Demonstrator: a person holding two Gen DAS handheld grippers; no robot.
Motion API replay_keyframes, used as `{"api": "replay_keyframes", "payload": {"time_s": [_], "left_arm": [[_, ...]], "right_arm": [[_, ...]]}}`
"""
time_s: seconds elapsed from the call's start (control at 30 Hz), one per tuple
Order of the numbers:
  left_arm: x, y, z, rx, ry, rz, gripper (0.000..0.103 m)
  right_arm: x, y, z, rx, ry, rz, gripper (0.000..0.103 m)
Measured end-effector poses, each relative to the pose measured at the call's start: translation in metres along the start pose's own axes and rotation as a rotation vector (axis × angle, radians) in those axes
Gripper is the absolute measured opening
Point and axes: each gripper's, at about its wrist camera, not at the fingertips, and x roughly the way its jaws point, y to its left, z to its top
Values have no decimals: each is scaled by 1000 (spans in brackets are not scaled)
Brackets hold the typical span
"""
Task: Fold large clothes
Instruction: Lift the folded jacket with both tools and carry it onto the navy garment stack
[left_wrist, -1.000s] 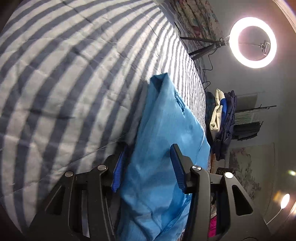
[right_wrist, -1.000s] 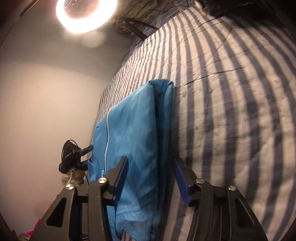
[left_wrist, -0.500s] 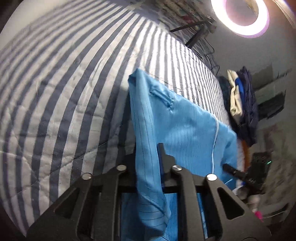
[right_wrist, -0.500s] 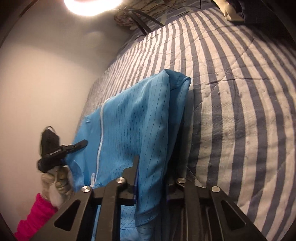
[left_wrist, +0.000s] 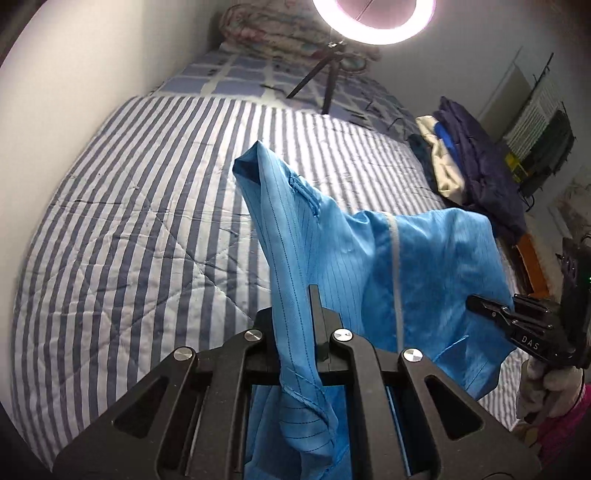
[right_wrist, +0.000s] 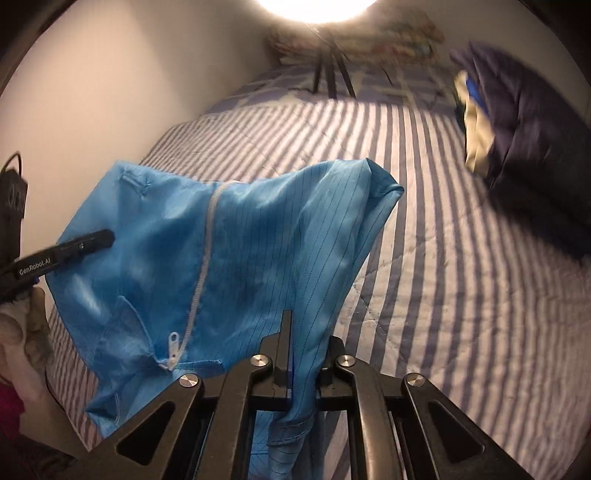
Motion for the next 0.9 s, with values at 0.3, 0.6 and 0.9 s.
{"api": "replay_keyframes", "payload": {"time_s": [0.3, 0.6, 0.9], "left_arm": [[-62, -44, -20, 69, -90, -11, 5], [-110, -93, -44, 153, -180, -34, 5], [-128, -143, -50, 199, -229, -77, 5]], "right_arm": [[-73, 39, -21, -107, -98, -126, 4], [-126, 43, -37, -99, -192, -206, 4], [-166, 28, -51, -75, -258, -228, 4]]}}
